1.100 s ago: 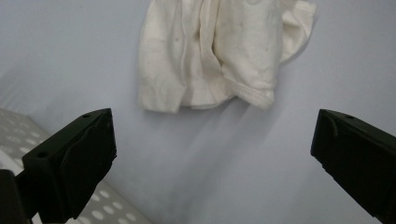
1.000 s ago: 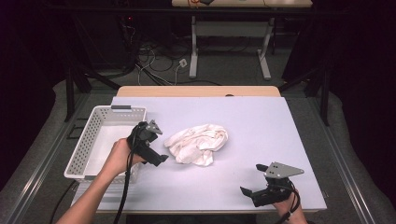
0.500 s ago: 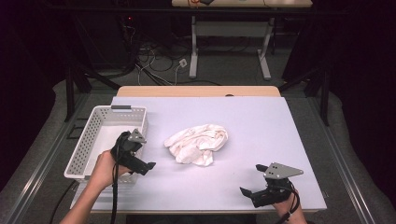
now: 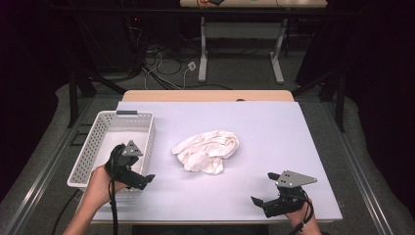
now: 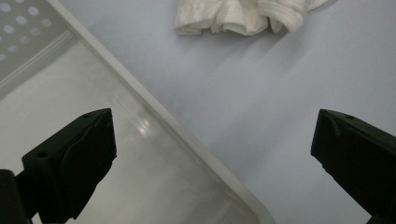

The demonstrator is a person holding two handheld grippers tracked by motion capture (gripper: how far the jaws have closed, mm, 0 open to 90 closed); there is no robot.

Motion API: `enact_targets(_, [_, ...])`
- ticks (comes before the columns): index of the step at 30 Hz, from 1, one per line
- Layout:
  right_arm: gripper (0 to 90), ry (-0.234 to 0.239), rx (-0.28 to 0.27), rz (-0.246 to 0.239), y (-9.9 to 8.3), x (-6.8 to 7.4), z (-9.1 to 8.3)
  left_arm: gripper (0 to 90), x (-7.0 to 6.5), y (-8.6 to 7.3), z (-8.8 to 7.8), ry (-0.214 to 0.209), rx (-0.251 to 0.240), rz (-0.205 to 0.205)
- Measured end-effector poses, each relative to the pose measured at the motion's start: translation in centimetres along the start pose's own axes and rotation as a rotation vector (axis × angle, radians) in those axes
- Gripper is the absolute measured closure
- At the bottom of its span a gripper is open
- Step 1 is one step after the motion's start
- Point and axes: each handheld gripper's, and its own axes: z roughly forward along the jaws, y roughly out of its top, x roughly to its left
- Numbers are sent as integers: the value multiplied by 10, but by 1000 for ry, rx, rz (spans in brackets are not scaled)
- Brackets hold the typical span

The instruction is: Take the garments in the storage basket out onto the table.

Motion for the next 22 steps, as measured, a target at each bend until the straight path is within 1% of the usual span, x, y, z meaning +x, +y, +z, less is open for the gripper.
enact_targets(3, [16, -5, 5, -3, 0, 1, -1, 0, -3, -8, -5, 13, -19, -14])
enact_targets(4, [16, -5, 5, -3, 0, 1, -1, 0, -3, -8, -5, 13, -19, -14])
enact_targets(5, [15, 3, 5, -2, 0, 1, 0, 0, -5, -11, -7, 22, -27, -15])
enact_targets(8, [16, 5, 7, -3, 0, 1, 0, 0, -7, -15, -9, 29, -29, -19])
enact_targets(9, [15, 3, 5, -3, 0, 1, 0, 0, -9, -18, -11, 37, -41, -26])
enact_targets(12, [15, 7, 4, -9, 0, 1, 0, 0, -11, -21, -14, 33, -46, -31])
enact_targets(13, [15, 8, 12, -10, 0, 1, 0, 0, -12, -23, -14, 36, -53, -36])
enact_targets(16, [14, 13, -3, -9, 0, 0, 1, 0, -17, -27, -17, 56, -60, -34])
enact_targets(17, [18, 2, 0, -10, 0, -1, 0, 0, -19, -27, -17, 67, -65, -29])
enact_targets(19, [17, 2, -2, -1, -1, -1, 0, 0, -20, -27, -17, 66, -56, -23])
enact_targets(20, [17, 2, -2, -1, -1, -1, 0, 0, -21, -26, -17, 69, -58, -17])
enact_targets(21, [16, 3, -3, -1, -1, -1, 0, 0, -23, -27, -17, 66, -66, -20])
enact_targets(22, [13, -3, 1, -2, 0, 0, 1, 0, -24, -27, -16, 63, -63, -12])
